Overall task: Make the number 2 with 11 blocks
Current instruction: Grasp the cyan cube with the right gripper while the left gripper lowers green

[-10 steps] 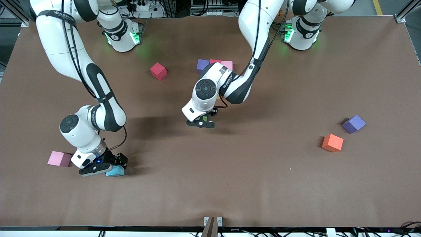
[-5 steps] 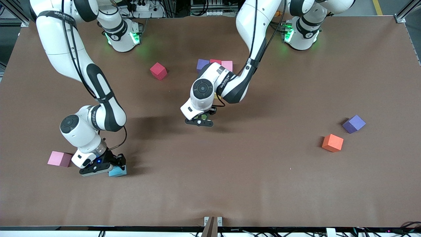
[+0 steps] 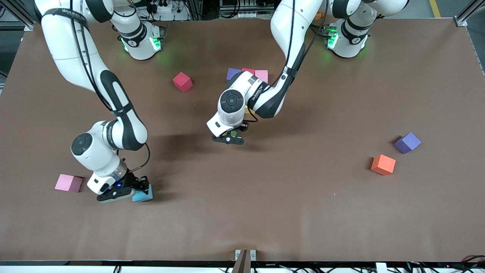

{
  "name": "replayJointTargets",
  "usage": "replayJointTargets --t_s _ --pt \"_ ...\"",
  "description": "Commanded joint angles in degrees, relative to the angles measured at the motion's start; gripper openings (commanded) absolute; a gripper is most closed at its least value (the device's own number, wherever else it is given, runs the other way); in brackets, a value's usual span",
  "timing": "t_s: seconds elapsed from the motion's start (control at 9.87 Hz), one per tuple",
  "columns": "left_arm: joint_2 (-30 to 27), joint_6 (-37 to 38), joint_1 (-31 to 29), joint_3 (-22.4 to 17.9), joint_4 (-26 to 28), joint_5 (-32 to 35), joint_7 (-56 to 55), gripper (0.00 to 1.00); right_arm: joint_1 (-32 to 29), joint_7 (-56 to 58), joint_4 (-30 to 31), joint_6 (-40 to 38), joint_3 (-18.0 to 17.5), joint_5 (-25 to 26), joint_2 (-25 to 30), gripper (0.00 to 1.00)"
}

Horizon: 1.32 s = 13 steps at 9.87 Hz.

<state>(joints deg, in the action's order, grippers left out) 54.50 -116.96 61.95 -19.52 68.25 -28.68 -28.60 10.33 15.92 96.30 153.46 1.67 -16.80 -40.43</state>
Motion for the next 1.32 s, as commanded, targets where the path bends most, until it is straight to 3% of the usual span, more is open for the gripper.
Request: replayJointTargets --t_s 0.0,0.3,0.61,1.22 --pt "1.5 0.2 1.0 -1.7 -1.8 -1.7 0.7 0.0 1.8 -5.1 -1.1 -4.7 -0.3 -0.2 2.2 0.27" --pt "1.8 0.2 1.0 -1.7 -1.8 -1.7 0.7 0.0 4.4 -10.8 -2.1 -6.6 -0.2 0.3 2.2 0.26" --pt "2.0 0.2 1.3 -1.7 -1.8 -1.7 0.8 0.0 5.9 -13.2 -5.0 -13.7 -0.2 0.4 2.2 0.26" --pt "2.1 0.1 1.5 -1.7 -1.7 -1.7 0.1 0.0 6.7 -13.0 -5.0 -14.5 -0.4 0.1 3.2 0.27"
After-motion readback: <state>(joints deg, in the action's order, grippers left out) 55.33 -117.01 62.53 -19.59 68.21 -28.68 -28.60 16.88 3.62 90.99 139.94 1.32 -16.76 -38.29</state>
